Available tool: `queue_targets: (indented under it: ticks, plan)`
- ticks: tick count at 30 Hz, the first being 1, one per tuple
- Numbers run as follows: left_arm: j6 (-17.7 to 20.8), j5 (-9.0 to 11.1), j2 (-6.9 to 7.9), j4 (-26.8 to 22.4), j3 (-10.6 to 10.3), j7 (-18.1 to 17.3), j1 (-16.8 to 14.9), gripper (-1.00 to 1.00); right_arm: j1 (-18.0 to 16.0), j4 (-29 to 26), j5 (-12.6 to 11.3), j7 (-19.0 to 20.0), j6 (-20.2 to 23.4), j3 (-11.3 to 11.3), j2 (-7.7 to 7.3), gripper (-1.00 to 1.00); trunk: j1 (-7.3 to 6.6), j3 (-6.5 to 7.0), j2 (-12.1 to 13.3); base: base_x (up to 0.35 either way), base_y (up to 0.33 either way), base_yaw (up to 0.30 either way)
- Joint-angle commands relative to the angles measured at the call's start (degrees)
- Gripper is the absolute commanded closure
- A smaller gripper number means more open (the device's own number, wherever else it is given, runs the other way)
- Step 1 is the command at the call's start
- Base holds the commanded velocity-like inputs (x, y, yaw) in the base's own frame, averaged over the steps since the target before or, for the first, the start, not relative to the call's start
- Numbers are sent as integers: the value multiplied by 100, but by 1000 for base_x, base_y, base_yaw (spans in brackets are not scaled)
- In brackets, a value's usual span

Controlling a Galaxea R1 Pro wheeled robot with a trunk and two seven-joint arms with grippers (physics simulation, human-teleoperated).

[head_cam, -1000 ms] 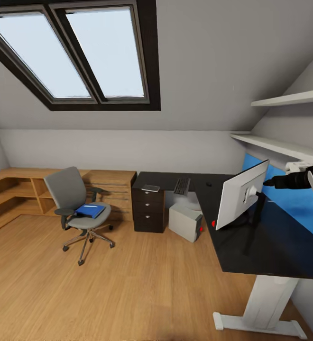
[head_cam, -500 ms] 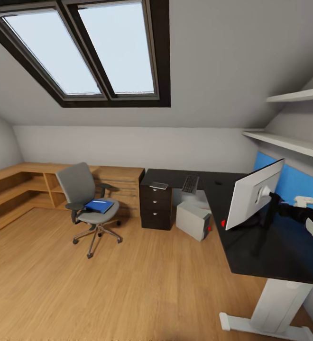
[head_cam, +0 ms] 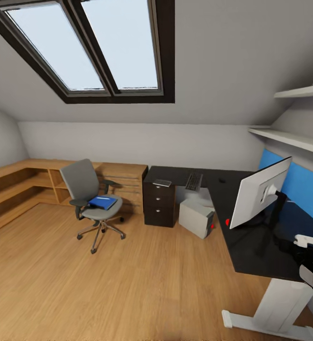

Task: In the bedroom, organize the workspace by keeping the computer under the desk, ensuring the monitor is on the desk, placing the keyboard on the desk next to the monitor, placing the mouse on the desk next to the keyboard, moving the folder from the swivel chair onto the desk next to the mouse, stacking the notebook on top of the folder with the pen on top of the notebook, and positioning the swivel chair next to the desk.

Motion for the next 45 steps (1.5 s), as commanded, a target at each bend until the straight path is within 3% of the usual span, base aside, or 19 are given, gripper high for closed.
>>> queue_targets:
  ticks: [1,7,16,24,27,28,30,31,33,35,37,41,45]
  plan:
    - [-35,25,-6,4,-44,45,-6,-100,10,15,-78,32,-92,25,1,-100,3,-22,-13,0,0,2]
    - [-76,-149,-76,21,-49,41,-5,-100,165,20,-108,22,-215,25,58,-100,3,-66,-13,0,-28,0]
    - [-83,-162,-83,23,-207,41,-7,-100,271,21,-110,28,-238,27,127,-100,3,-72,-13,0,-274,0]
    - [-81,-161,-133,-54,-246,55,-7,-100,316,9,-100,2,-254,36,422,-100,3,-72,-13,0,-312,0]
    - [-59,-167,-252,-355,-254,66,-4,-100,320,-38,-105,-277,-254,52,605,-100,3,-72,-13,0,-314,0]
    - [-47,-187,-310,-551,-261,62,-4,-100,321,-77,-106,-519,-252,50,727,-100,3,-72,-13,0,-314,0]
    - [-19,-395,-420,-981,-268,56,-3,-100,322,-264,-113,-1085,-241,36,923,-100,3,-72,-13,0,-314,0]
    - [228,-994,-589,-1543,-268,69,-3,-100,322,-655,-128,-1665,-223,5,1042,-100,3,-72,-13,0,-314,0]
    - [562,-1226,-699,-1893,-266,86,-10,-100,322,-771,-131,-1815,-217,-23,1092,-100,3,-72,-13,0,-314,0]
    - [939,-1346,-797,-2232,-265,107,-13,-100,322,-817,-126,-1885,-229,-44,1153,-100,3,-72,-13,0,-314,0]
    - [1335,-1428,-876,-2607,-258,106,-15,-100,322,-572,-93,-1930,-388,-44,1339,-100,3,-72,-13,0,-293,0]
    - [1494,-1455,-886,-2770,-239,88,-16,-100,322,-339,-25,-1943,-747,-27,1590,-100,3,-72,-13,0,-136,0]
    - [1519,-1466,-883,-2799,-225,86,-16,-100,322,-242,145,-1951,-856,-18,1706,-100,3,-72,-13,0,-23,0]
